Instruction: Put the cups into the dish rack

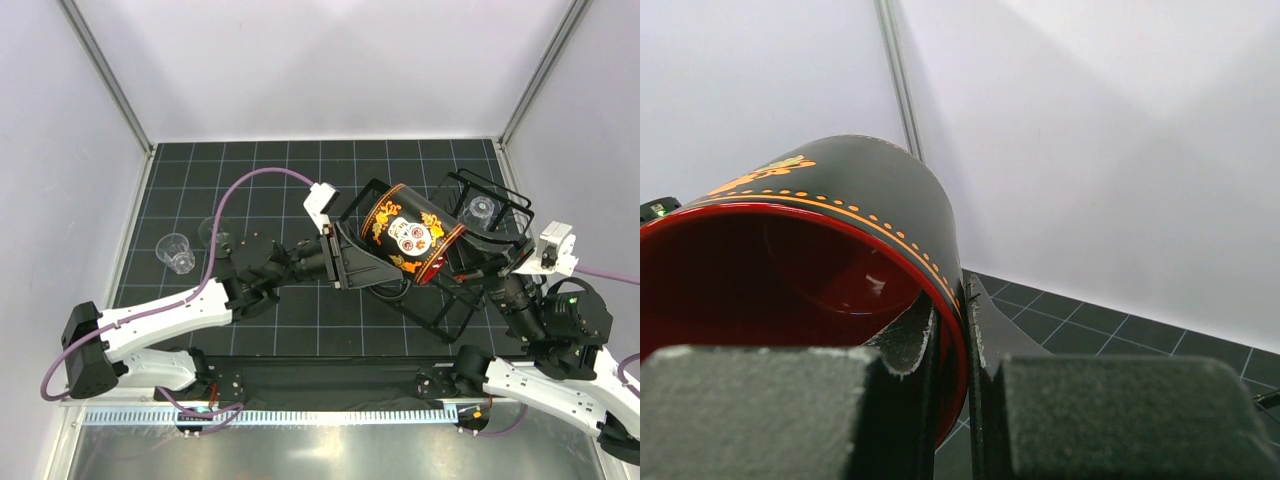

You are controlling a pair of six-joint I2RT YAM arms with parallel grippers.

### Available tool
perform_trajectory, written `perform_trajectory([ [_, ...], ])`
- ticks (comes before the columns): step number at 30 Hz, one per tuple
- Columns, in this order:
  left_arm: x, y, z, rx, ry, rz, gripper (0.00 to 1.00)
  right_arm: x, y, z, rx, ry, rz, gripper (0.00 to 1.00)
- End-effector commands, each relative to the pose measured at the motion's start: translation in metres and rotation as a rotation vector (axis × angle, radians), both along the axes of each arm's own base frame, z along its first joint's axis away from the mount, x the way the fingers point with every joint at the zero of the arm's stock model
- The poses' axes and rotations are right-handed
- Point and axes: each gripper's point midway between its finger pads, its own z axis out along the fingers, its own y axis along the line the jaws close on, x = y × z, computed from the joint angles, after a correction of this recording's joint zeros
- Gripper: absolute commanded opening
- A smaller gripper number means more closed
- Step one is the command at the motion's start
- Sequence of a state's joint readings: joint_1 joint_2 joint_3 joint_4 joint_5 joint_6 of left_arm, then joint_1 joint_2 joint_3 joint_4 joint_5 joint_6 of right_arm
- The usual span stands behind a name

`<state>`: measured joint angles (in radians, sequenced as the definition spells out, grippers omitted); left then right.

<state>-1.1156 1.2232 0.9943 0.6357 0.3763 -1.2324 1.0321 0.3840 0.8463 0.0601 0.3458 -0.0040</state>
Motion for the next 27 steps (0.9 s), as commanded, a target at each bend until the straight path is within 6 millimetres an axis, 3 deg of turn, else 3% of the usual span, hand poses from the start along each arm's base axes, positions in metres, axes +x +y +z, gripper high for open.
perform_trajectory([
  [1, -0.002, 0.008, 0.037, -0.111, -0.038, 0.011, 0.47, -0.016, -0.025, 0.055, 0.215, -0.111, 0.013, 0.04],
  [5, -0.001, 0.010, 0.035, -0.112, -0.034, 0.028, 0.35, -0.014, -0.024, 0.054, 0.207, -0.107, 0.005, 0.04],
  [8, 0.000, 0.011, 0.037, -0.110, -0.036, 0.038, 0.17, -0.015, -0.023, 0.052, 0.203, -0.102, 0.014, 0.04],
  [9, 0.001, 0.011, 0.036, -0.105, -0.037, 0.043, 0.03, -0.016, -0.021, 0.051, 0.194, -0.100, 0.025, 0.04],
  [10, 0.003, 0.010, 0.034, -0.087, -0.037, 0.054, 0.01, -0.015, -0.018, 0.049, 0.184, -0.098, 0.028, 0.04],
  [15, 0.014, 0.011, 0.022, 0.011, -0.042, 0.137, 0.00, -0.011, -0.010, 0.041, 0.118, -0.048, 0.035, 0.06],
  [20, 0.033, 0.029, 0.012, 0.141, -0.078, 0.301, 0.00, 0.003, -0.015, 0.025, 0.070, 0.054, -0.042, 0.25],
  [21, 0.034, 0.039, 0.018, 0.136, -0.113, 0.333, 0.00, 0.006, -0.013, 0.017, 0.039, 0.076, -0.050, 0.35],
  [23, 0.040, 0.046, 0.015, 0.165, -0.121, 0.385, 0.00, 0.010, -0.017, 0.012, 0.035, 0.100, -0.079, 0.47],
  [27, 0.043, 0.059, 0.019, 0.199, -0.161, 0.440, 0.00, 0.014, -0.019, 0.002, 0.005, 0.135, -0.104, 0.53],
])
